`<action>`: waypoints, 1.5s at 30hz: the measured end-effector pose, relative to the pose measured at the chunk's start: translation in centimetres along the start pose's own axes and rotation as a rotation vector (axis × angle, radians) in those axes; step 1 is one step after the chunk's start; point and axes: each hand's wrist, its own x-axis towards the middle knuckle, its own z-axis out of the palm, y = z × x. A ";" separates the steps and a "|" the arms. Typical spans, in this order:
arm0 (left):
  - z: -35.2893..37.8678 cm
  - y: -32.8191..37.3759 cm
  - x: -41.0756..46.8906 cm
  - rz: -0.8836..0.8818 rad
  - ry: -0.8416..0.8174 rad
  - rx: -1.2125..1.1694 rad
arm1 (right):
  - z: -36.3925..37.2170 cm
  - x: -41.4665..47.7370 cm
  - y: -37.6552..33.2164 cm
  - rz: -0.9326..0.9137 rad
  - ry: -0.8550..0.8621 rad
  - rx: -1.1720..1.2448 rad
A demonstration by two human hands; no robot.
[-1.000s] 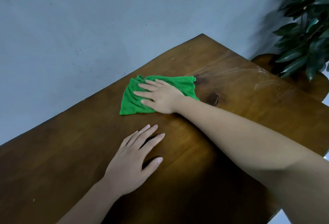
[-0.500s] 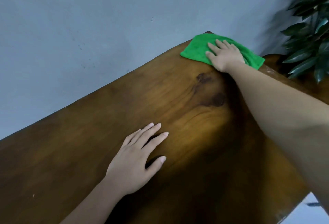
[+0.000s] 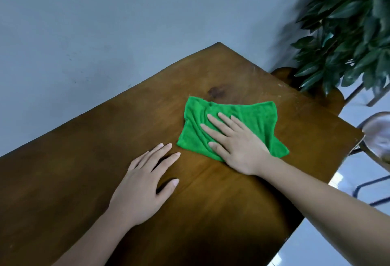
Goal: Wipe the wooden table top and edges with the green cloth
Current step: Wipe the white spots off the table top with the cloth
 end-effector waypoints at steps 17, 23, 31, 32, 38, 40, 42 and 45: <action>0.2 0.3 -0.3 0.015 0.021 -0.012 | -2.7 -0.7 16.3 0.760 0.117 0.153; 0.3 0.1 -0.1 0.016 0.018 -0.013 | -0.6 -5.6 6.5 0.467 0.063 0.085; 0.3 0.2 -0.2 0.023 0.029 -0.012 | -0.8 4.4 1.8 0.127 0.014 0.049; 0.3 0.2 -0.1 0.021 0.025 -0.012 | -1.2 6.6 2.5 0.123 0.006 0.056; 0.1 0.3 -0.1 0.006 0.008 -0.013 | -3.3 14.2 8.6 0.267 -0.003 0.080; 0.0 0.4 -0.2 0.003 0.013 -0.014 | -3.6 13.9 10.9 0.365 0.022 0.094; 0.0 0.5 -0.3 0.004 0.017 -0.009 | -3.8 12.5 13.1 0.460 0.048 0.107; -0.1 0.5 -0.3 0.011 0.020 -0.013 | -3.9 8.8 15.8 0.597 0.085 0.126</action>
